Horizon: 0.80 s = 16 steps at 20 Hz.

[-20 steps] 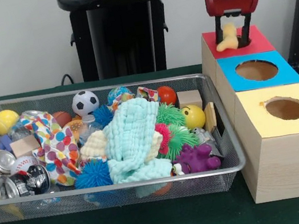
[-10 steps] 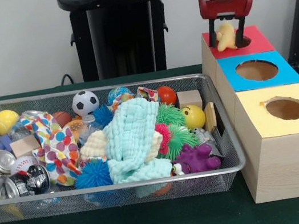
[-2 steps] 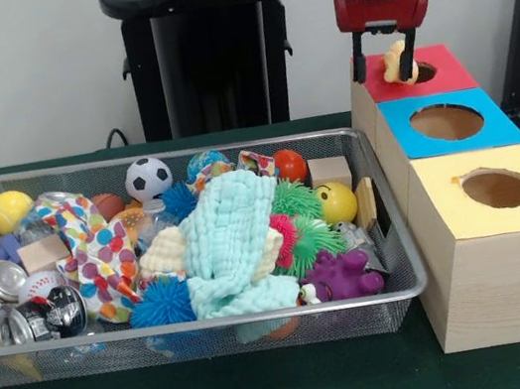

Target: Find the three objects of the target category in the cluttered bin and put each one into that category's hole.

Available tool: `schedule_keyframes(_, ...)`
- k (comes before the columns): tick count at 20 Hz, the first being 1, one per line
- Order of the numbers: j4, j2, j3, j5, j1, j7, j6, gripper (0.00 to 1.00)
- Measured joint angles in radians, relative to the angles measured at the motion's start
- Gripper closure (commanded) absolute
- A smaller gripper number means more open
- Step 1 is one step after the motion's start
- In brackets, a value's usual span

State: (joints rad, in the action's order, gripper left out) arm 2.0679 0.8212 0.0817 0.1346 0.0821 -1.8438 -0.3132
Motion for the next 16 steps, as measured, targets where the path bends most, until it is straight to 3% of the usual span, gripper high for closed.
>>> schedule_keyframes(16, 0.0, 0.055, -0.001, 0.0, 0.001, 0.0, -0.051, 0.0)
